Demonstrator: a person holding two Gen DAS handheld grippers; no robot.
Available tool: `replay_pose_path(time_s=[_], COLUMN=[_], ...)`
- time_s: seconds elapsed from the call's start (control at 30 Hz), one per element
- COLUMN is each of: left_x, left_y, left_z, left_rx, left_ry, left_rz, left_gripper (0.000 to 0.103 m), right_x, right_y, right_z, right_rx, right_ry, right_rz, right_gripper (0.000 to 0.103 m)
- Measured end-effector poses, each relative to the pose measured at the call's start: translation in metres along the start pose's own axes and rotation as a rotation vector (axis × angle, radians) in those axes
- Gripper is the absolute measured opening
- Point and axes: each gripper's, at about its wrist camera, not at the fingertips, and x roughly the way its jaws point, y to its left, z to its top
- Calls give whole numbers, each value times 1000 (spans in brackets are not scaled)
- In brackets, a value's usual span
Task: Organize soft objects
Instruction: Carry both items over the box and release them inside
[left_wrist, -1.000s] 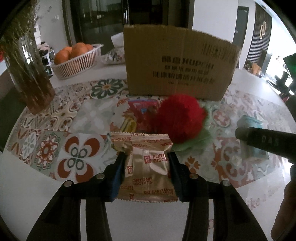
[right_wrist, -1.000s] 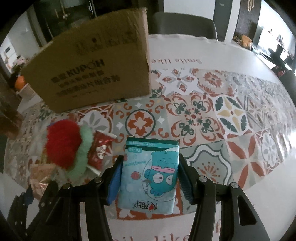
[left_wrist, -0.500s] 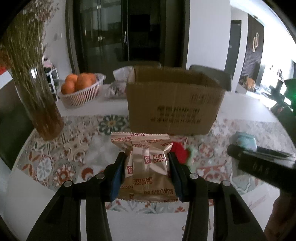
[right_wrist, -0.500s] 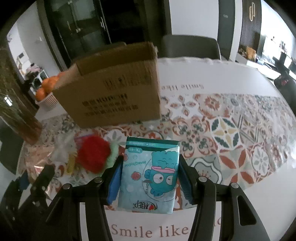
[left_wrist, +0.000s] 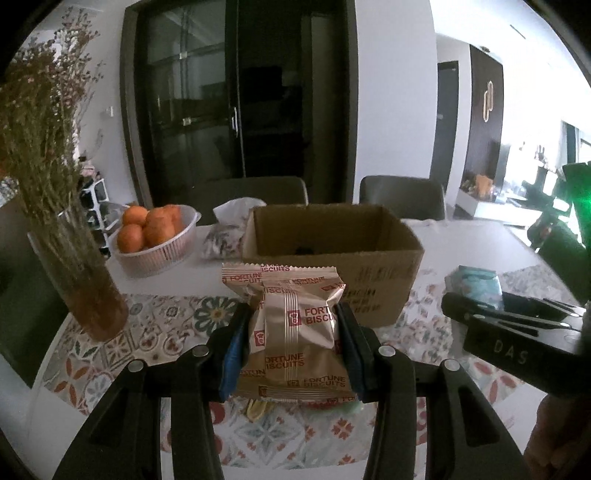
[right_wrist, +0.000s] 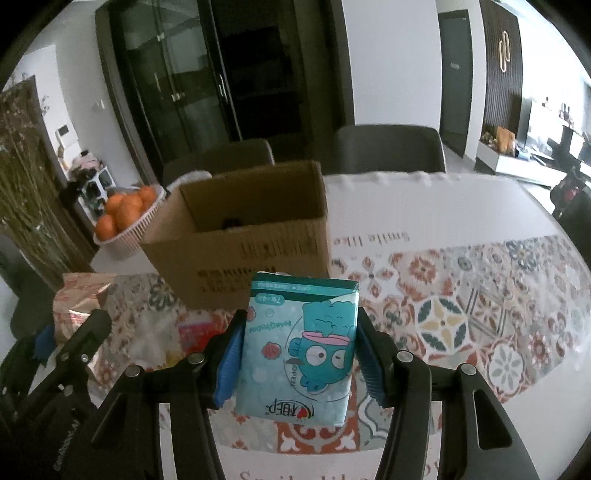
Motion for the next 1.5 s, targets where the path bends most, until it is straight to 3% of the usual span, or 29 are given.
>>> replay_pose_path(time_s=[0.37,0.87,1.2,1.5], left_x=[-1,15,50,92], left_y=[-1,2,8,8], left_z=[36,82,108,131], left_rx=[36,52,73,95], left_ry=[-93,-154,-111,-2], left_rz=[6,-11,-39,-95], left_gripper=[46,46,46,46], right_x=[-10,1,19,45], right_y=[3,11,19,26], right_z=[38,89,119,144], right_rx=[-7,-10,-34,-73], right_ry=[-91,-127,-143,-74], right_rz=[42,98,102,120], right_gripper=[56,54,54,54])
